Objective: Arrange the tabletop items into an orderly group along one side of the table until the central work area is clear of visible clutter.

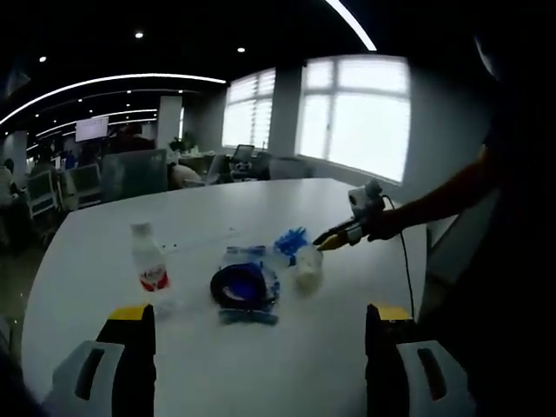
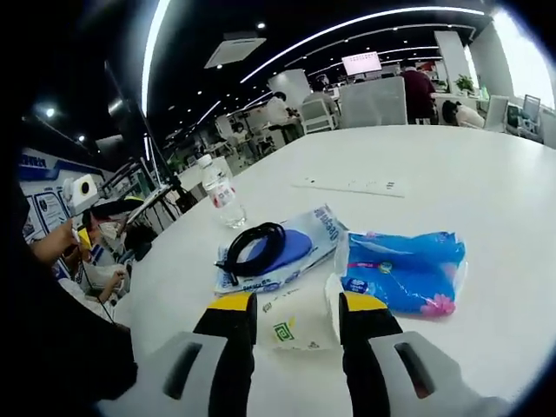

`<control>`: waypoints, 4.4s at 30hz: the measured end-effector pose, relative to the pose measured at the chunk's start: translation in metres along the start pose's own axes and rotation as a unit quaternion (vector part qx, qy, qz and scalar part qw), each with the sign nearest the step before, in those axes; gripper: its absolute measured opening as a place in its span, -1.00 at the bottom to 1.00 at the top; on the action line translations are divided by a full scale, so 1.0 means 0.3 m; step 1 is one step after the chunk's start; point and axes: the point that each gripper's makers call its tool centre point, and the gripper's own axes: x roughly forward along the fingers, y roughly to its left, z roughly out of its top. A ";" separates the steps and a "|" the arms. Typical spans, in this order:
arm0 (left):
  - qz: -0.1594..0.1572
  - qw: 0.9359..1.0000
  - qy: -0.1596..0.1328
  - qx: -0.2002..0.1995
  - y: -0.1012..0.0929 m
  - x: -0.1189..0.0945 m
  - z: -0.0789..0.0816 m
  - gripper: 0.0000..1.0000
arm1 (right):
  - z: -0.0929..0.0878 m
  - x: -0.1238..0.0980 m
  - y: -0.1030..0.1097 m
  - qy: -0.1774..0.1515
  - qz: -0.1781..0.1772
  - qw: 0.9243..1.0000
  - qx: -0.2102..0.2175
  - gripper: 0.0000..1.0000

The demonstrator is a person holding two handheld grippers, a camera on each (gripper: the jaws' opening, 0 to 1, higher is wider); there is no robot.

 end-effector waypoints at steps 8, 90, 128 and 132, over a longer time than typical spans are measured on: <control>0.006 1.000 0.000 -0.007 0.031 0.014 0.004 0.99 | -0.015 0.017 -0.005 0.003 0.007 1.000 0.007 -0.39; -0.029 1.000 0.004 -0.002 -0.044 -0.017 -0.023 0.99 | 0.076 -0.090 0.264 -0.044 0.072 0.996 -0.038 -1.00; -0.032 0.999 0.013 0.006 0.016 -0.002 -0.034 1.00 | 0.364 0.136 0.455 -0.025 0.091 0.965 -0.244 -1.00; -0.033 0.999 0.014 0.009 0.026 0.000 -0.032 1.00 | 0.372 0.170 0.457 -0.017 0.093 0.962 -0.256 -1.00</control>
